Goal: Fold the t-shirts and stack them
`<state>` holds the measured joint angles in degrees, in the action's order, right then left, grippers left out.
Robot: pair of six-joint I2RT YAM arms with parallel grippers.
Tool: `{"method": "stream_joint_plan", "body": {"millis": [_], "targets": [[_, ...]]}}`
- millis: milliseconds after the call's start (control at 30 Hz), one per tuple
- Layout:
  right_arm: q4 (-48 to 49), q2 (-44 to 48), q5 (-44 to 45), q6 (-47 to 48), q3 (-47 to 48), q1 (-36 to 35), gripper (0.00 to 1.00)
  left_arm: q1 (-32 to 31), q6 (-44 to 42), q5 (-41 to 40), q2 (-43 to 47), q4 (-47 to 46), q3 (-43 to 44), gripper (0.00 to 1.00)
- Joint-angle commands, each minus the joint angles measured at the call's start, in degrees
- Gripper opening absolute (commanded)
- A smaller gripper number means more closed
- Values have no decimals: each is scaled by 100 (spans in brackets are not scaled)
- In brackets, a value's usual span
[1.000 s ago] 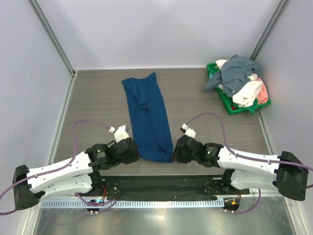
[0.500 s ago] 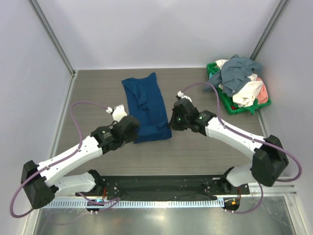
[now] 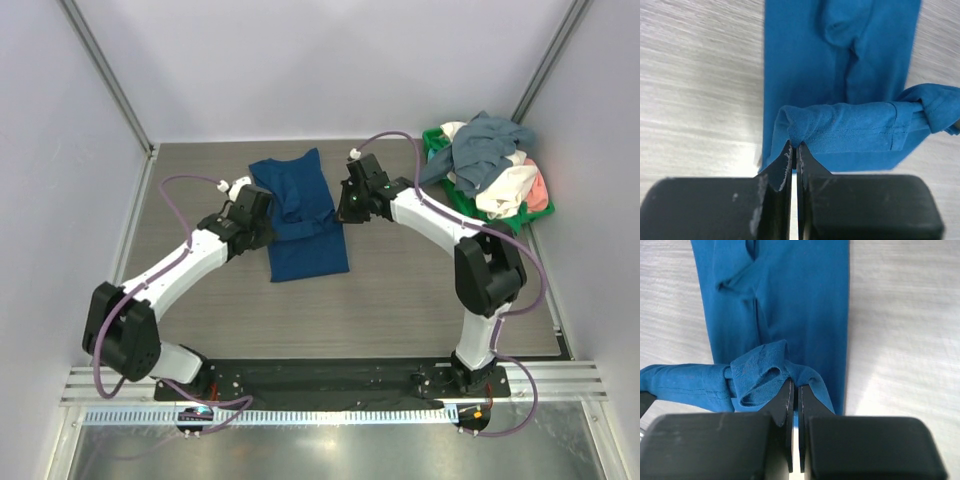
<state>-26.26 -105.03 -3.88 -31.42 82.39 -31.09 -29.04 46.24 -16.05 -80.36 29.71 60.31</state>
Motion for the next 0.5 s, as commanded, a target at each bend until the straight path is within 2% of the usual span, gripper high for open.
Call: {"method": "stream_joint_plan", "body": {"millis": [0,400,467], "targets": [[-72,-359,-201,303,575,191,1,319,-343,199,-321,-211,261,0],[-90,-1431,-798,373,1525,463,1,917,-423,620,-1438,-405,736,1],[-116,-1730,-860,373,1788,499,5,1031,-458,691,-1771,-292,1034,5]]}}
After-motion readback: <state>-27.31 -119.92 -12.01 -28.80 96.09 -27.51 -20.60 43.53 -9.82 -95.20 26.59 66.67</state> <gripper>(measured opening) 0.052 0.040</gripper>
